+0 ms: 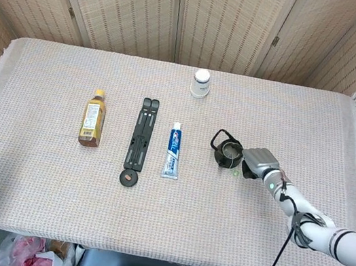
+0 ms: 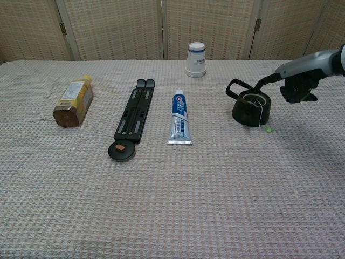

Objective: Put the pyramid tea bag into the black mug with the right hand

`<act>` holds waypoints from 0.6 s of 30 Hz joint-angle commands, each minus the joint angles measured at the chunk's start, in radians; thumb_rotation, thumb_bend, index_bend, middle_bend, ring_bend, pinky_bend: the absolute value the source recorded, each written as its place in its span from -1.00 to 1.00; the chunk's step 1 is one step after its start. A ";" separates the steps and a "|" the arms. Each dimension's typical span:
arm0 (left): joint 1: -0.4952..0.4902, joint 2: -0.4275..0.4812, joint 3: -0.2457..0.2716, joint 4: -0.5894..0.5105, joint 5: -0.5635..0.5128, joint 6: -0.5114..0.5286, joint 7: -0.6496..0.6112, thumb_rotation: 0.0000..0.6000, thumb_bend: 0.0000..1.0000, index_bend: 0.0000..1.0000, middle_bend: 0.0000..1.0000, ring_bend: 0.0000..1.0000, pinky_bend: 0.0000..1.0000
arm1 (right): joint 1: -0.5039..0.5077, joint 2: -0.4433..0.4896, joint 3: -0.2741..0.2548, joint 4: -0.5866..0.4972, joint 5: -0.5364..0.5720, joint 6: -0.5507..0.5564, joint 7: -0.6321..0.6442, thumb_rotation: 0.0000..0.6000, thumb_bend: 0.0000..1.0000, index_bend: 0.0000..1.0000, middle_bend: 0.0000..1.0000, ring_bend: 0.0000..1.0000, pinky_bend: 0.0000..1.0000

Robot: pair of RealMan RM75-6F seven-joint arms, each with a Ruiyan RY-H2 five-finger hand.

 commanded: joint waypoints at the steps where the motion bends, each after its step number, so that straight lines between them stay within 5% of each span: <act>1: 0.005 -0.005 0.004 -0.007 0.006 0.010 0.016 1.00 -0.55 -1.00 -1.00 -1.00 -0.50 | -0.081 0.141 0.031 -0.161 -0.086 0.117 0.041 1.00 0.85 -0.97 0.81 0.51 0.41; 6: 0.008 -0.010 0.007 -0.013 0.015 0.023 0.038 1.00 -0.55 -1.00 -1.00 -1.00 -0.50 | -0.194 0.261 0.041 -0.305 -0.219 0.260 0.082 1.00 0.59 -1.00 0.60 0.34 0.29; 9: 0.015 -0.013 0.005 -0.017 0.016 0.038 0.044 1.00 -0.55 -1.00 -1.00 -1.00 -0.50 | -0.307 0.297 0.022 -0.361 -0.337 0.430 0.077 1.00 0.45 -1.00 0.19 0.01 -0.03; 13: 0.020 -0.013 0.008 -0.021 0.030 0.053 0.042 1.00 -0.55 -1.00 -1.00 -1.00 -0.50 | -0.497 0.251 -0.025 -0.369 -0.465 0.725 0.005 1.00 0.24 -1.00 -0.43 -0.46 -0.52; 18: 0.027 -0.007 0.016 -0.014 0.069 0.076 0.008 1.00 -0.55 -1.00 -1.00 -1.00 -0.50 | -0.718 0.111 -0.061 -0.263 -0.569 1.042 -0.079 1.00 -0.19 -1.00 -0.92 -0.95 -0.99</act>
